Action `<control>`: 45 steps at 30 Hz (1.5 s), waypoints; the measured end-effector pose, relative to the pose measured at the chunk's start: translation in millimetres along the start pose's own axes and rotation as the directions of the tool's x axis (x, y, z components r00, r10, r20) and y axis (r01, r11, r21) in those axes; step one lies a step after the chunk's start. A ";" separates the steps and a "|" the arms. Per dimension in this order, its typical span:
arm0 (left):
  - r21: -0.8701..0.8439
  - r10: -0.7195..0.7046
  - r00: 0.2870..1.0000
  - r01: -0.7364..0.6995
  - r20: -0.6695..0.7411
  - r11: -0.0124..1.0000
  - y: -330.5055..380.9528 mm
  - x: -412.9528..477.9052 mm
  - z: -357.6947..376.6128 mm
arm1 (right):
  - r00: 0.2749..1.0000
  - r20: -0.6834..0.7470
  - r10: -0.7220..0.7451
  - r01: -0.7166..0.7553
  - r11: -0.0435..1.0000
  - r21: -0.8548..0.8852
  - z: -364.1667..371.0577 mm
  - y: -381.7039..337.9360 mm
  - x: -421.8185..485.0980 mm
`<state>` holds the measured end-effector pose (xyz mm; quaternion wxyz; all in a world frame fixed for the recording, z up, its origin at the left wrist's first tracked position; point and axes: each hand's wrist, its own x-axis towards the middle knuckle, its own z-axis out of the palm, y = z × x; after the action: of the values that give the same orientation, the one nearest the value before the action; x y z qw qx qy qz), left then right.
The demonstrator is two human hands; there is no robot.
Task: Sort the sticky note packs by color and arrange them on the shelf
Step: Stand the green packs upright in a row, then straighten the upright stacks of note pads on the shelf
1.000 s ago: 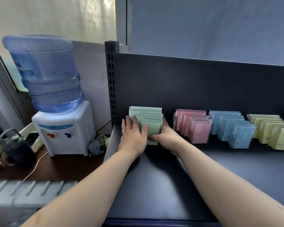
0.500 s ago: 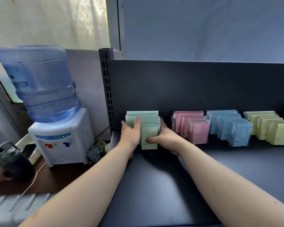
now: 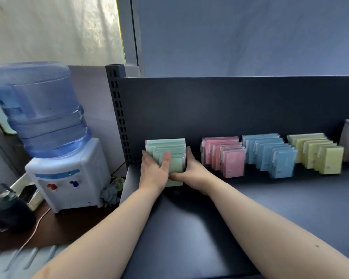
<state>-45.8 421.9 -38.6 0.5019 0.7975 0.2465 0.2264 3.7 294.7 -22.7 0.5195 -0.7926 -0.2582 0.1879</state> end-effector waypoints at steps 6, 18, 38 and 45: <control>0.097 0.043 0.995 -0.034 -0.091 0.995 13.2 -10.5 -4.5 | 1.000 0.004 0.030 -0.029 0.990 -0.135 -14.5 1.9 -23.4; -0.001 0.282 0.956 -0.283 0.083 0.959 71.6 -87.2 75.0 | 0.949 -0.207 -0.238 0.149 0.917 -0.371 -96.0 17.9 -76.0; 0.143 -0.030 0.980 0.002 0.199 0.990 82.3 -82.7 139.8 | 0.999 0.021 -0.050 0.054 0.855 -0.515 -135.1 60.7 -84.1; 0.107 0.097 0.986 -0.112 0.133 0.988 110.8 -111.9 137.5 | 0.993 -0.079 -0.091 0.041 0.870 -0.491 -154.7 53.9 -100.9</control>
<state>-30.6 216.2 -4.4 0.4578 0.8495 0.1844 0.1867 22.5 103.7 -9.0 0.3211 -0.8970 -0.2979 0.0590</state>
